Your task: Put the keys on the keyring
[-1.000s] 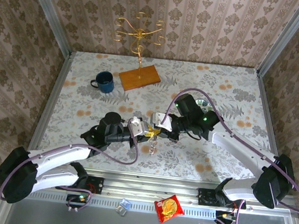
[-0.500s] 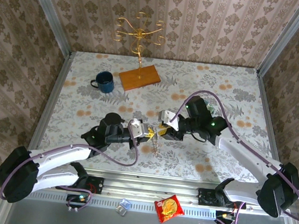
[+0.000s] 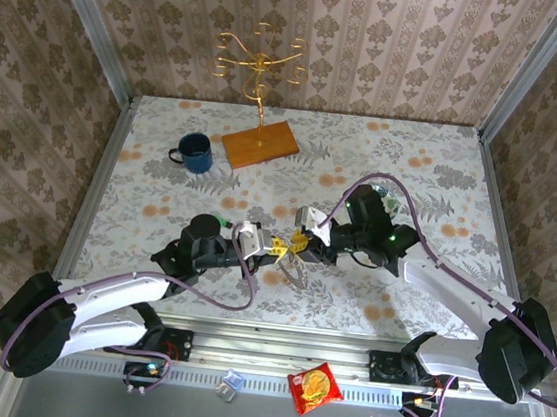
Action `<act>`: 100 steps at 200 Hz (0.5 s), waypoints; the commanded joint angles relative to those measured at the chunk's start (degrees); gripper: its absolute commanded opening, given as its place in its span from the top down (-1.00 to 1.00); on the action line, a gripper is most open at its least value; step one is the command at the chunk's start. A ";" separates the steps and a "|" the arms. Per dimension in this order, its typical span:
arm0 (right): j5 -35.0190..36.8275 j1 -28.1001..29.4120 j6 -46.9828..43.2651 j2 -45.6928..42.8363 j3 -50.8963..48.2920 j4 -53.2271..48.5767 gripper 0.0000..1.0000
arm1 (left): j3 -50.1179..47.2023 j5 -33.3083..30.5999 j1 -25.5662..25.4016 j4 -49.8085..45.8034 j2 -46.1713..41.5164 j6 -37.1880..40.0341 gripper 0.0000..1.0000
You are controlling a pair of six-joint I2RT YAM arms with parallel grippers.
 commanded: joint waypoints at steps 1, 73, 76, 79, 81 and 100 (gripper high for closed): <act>-2.69 0.15 0.96 0.71 -0.39 2.17 0.67 | -0.45 2.81 -0.01 5.18 0.20 -2.02 1.00; -3.13 0.15 -3.08 0.81 2.79 -4.74 1.00 | 0.51 -0.65 0.05 2.24 0.03 -1.13 0.57; -2.83 0.15 -3.52 0.76 3.18 -5.59 1.00 | 0.65 -0.90 0.05 1.44 -0.06 -0.82 0.56; -2.34 0.15 -3.99 0.87 3.54 -6.37 1.00 | 0.88 -1.17 0.09 0.56 -0.23 -0.41 0.55; -1.98 0.19 -4.30 0.85 3.78 -6.94 1.00 | 1.05 -1.34 0.12 -0.01 -0.32 -0.21 0.55; 2.12 0.89 -8.01 1.55 6.61 -12.93 1.00 | 3.24 -1.61 0.07 -6.21 -0.71 2.78 0.53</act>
